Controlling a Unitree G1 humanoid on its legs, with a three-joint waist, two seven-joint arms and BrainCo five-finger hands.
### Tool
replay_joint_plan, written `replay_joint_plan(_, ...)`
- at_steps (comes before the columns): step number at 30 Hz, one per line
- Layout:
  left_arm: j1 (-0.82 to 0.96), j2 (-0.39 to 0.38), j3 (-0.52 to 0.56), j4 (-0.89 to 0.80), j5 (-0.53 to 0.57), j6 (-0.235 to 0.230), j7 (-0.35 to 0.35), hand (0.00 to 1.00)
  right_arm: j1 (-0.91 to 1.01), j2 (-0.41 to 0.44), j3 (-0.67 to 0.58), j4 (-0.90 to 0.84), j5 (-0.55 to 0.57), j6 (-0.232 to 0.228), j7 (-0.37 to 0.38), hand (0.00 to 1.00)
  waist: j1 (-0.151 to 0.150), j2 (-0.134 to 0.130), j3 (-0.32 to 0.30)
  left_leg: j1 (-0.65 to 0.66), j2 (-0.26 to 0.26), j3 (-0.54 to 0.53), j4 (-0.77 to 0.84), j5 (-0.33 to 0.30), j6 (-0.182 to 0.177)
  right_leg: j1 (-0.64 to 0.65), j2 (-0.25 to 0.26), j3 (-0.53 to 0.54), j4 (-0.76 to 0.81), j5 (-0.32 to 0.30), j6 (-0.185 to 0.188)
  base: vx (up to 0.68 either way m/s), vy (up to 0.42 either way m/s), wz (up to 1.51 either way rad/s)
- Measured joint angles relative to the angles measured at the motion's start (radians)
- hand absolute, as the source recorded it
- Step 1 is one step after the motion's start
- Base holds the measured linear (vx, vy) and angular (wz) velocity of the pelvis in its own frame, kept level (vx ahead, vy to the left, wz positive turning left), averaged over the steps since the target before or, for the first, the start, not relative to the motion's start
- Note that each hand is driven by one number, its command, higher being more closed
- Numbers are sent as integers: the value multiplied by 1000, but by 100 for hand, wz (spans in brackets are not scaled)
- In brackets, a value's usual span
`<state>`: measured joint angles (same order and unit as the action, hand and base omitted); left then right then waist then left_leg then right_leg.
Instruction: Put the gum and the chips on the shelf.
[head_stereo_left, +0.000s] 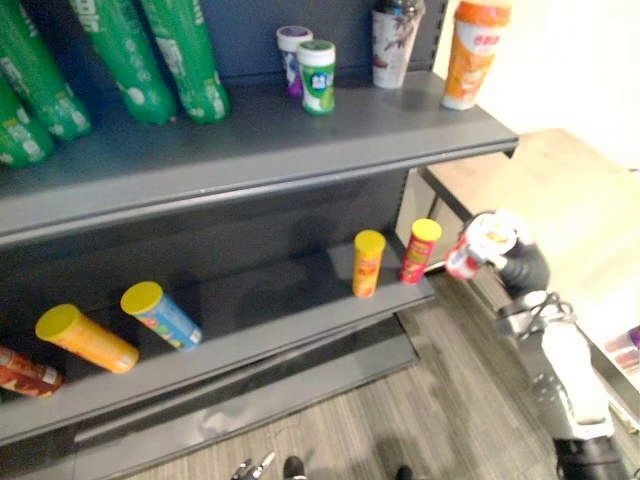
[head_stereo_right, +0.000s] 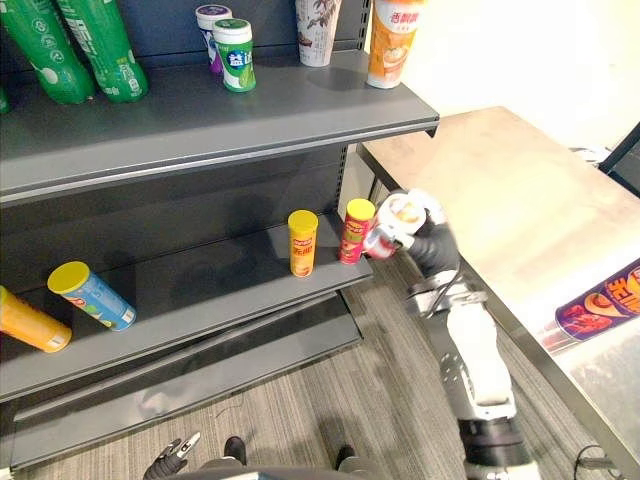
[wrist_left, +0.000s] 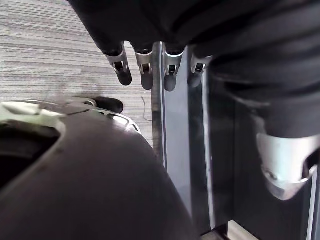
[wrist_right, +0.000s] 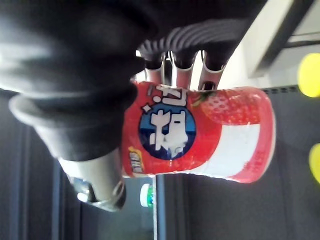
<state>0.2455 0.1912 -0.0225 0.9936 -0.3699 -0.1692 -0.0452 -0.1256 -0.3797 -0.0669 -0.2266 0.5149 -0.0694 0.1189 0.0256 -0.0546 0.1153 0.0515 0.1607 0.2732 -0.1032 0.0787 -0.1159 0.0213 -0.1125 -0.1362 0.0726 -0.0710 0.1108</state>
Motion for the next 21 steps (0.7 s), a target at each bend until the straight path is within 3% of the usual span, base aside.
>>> replay_joint_plan(4,2,-1,21,0,0,6,0,0,-111,-41,-13,0,4,7,-1,100,3,-13,-8,0,0,-8,0,1,0,4,0,-3,0,0,0,11,0,4)
replay_joint_plan(10,6,-3,31,0,38,6,-2,0,-299,-93,-11,54,5,52,-9,100,7,-21,-13,-1,0,-37,-1,7,2,21,0,-28,-5,0,0,-8,1,13)
replay_joint_plan(18,15,-2,38,0,56,7,-5,0,-441,-96,59,179,5,124,-25,100,10,-27,-17,-15,4,-46,-1,21,7,29,2,-48,-35,23,-1,-7,1,4)
replay_joint_plan(21,14,-2,38,-1,70,7,-6,0,-481,-96,98,229,3,129,-21,100,14,-27,-17,-16,3,-66,-1,22,7,37,2,-59,-37,24,-1,-6,-2,11)
